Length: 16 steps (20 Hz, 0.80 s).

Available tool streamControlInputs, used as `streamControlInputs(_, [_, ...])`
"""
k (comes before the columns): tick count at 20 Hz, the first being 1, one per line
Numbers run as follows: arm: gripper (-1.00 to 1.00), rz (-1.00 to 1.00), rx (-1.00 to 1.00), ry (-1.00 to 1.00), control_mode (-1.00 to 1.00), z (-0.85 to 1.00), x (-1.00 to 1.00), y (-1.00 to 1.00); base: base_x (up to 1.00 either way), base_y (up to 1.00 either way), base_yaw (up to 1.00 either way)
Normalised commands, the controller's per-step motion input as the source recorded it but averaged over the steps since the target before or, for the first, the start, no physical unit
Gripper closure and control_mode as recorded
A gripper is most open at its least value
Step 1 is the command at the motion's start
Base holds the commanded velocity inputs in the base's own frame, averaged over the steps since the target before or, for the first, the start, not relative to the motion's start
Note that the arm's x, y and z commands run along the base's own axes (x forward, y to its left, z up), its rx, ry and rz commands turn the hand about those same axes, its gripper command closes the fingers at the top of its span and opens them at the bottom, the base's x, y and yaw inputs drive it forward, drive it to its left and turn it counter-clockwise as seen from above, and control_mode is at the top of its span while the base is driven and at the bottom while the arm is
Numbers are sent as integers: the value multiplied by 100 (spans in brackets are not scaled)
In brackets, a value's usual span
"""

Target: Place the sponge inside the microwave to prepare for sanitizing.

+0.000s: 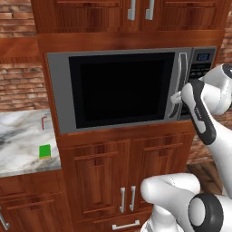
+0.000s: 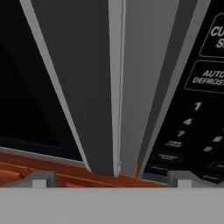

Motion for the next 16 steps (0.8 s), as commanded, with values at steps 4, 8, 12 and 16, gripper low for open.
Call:
streamControlInputs(4, [-100,0,0,0,-100,0,48,8,0,0,0])
streamControlInputs(8, [-100,0,0,-1,-100,-6,44,16,0,0,0])
streamControlInputs(12, [-100,0,3,-10,-100,-26,50,0,0,0,0])
streamControlInputs(16, [100,2,8,-14,-100,-27,37,1,0,0,0])
